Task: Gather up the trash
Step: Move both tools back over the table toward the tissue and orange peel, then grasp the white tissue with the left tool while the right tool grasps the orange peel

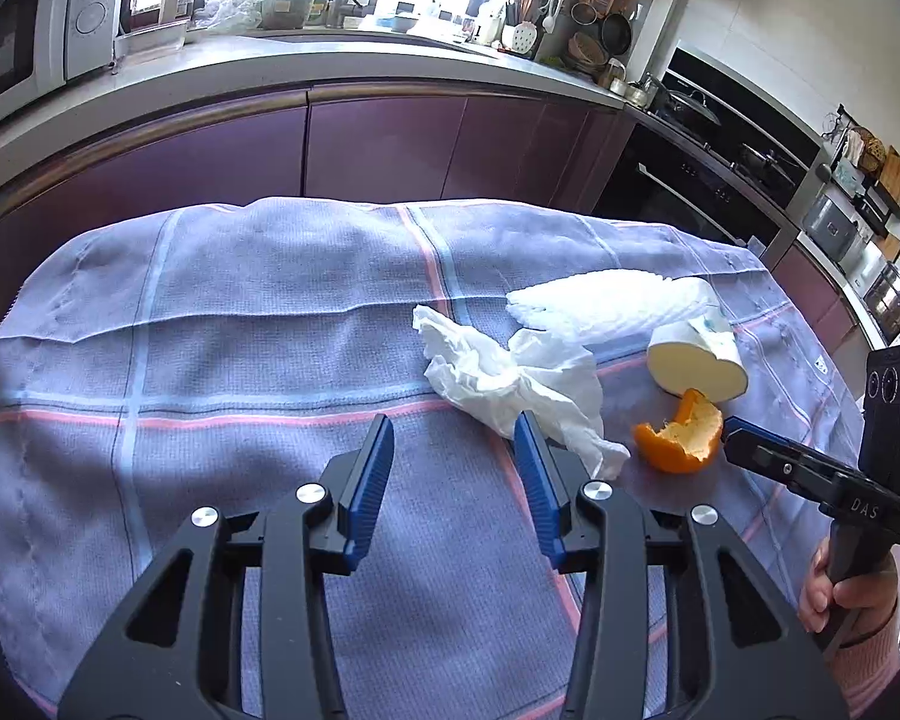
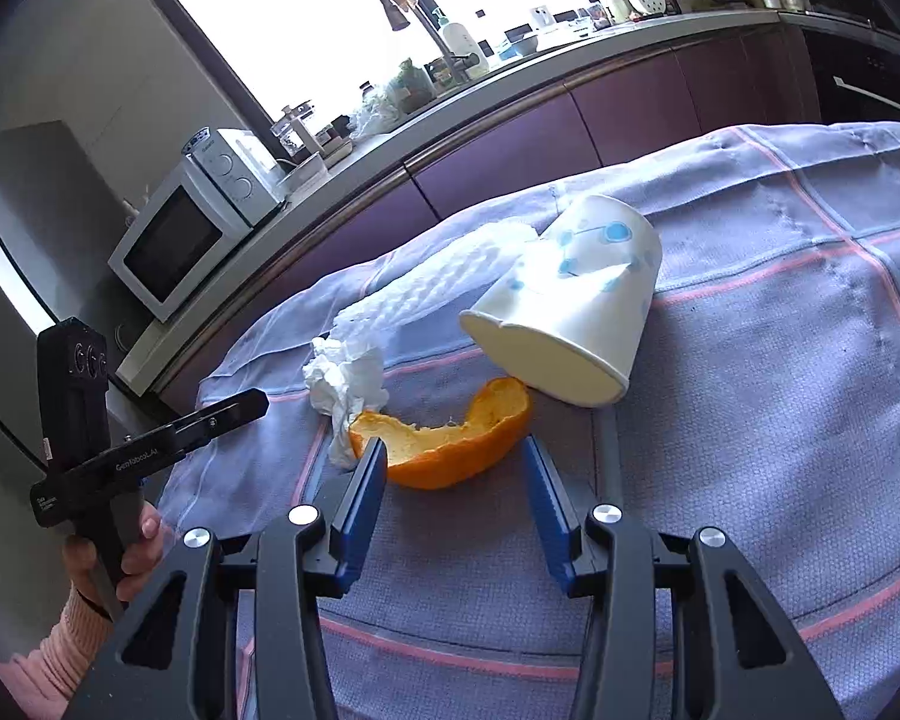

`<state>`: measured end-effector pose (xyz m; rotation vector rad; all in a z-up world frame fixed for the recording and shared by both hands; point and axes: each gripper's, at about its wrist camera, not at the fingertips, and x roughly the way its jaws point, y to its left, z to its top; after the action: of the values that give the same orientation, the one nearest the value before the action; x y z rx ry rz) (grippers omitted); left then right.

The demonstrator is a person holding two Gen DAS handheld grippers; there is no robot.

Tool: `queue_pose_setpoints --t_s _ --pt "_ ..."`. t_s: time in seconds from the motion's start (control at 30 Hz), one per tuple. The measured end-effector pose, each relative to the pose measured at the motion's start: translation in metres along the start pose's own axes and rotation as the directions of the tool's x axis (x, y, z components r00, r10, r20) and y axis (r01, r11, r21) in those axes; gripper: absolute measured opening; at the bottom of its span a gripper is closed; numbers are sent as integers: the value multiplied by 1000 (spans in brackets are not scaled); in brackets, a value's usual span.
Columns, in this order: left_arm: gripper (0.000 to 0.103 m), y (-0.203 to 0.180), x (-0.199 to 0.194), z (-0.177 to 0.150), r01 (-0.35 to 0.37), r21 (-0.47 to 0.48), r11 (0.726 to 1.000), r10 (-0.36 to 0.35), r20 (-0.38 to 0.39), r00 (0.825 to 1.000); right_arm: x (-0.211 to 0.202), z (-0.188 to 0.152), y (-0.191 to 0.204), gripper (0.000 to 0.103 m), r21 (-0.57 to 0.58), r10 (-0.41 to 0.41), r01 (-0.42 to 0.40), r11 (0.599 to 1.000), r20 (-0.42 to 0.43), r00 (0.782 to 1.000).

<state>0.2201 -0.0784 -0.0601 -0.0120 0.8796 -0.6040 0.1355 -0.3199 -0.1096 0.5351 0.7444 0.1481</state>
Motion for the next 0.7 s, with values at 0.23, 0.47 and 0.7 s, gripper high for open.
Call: queue_pose_setpoints --t_s 0.23,0.47,0.7 --pt "48 -4 26 15 20 14 1000 -19 -48 999 8 3 -6 47 42 22 -22 999 -9 1000" --pt "47 -8 47 16 22 25 999 -20 -90 996 13 2 -6 38 45 31 -30 999 -29 999" --pt "23 -13 51 19 42 23 999 -40 -99 994 11 0 -8 17 59 61 -59 997 -32 998"
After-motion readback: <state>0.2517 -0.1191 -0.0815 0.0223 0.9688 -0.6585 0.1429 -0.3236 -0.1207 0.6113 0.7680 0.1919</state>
